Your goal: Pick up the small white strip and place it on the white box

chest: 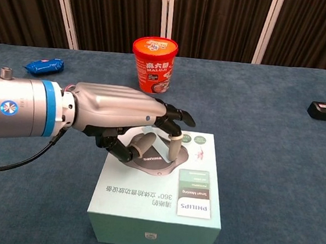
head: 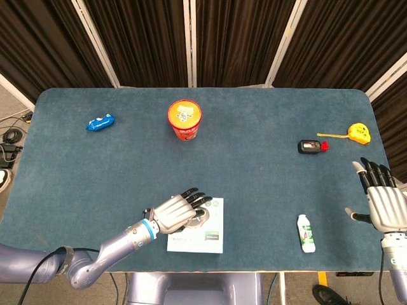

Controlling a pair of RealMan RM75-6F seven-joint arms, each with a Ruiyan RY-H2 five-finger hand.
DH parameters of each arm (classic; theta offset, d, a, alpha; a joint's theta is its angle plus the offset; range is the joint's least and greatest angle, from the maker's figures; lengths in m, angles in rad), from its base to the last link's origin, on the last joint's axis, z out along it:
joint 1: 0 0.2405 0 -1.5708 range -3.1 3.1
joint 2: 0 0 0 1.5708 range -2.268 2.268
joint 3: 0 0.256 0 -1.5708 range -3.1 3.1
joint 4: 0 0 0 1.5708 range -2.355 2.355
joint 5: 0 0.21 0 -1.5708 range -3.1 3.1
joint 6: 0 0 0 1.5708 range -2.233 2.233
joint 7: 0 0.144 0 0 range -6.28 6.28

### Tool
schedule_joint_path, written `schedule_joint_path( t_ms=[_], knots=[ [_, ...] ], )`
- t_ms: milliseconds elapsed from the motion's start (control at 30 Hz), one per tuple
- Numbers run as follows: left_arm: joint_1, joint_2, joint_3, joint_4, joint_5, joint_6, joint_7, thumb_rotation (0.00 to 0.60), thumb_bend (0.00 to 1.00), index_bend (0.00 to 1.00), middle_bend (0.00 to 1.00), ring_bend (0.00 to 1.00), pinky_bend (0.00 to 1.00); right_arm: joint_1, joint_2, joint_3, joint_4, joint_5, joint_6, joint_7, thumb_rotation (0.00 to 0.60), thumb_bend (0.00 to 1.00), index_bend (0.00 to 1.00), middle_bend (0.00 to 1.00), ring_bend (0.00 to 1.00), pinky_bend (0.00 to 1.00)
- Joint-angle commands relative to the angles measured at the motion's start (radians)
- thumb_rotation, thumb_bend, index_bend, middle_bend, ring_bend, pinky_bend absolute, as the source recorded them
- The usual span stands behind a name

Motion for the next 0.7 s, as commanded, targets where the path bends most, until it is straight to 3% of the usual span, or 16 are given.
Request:
schedule_joint_path(
  t_ms=[33,700],
  knots=[
    [0.002,0.001,-0.004,-0.004,0.005,0.01,-0.003,0.6,0.93,0.35,0.0,0.0,0.0,-0.001,0.001,0.001,0.0,-0.001,0.0,0.002,0.6,0.0,0.0,0.0,0.0,0.0],
    [-0.008,-0.021,0.007,0.004,-0.011,0.017,0.021,0.6,0.93,0.35,0.0,0.0,0.0,-0.011,0.009,0.014,-0.002,-0.005,0.001,0.016,0.6,0.0,0.0,0.0,0.0,0.0]
  ],
)
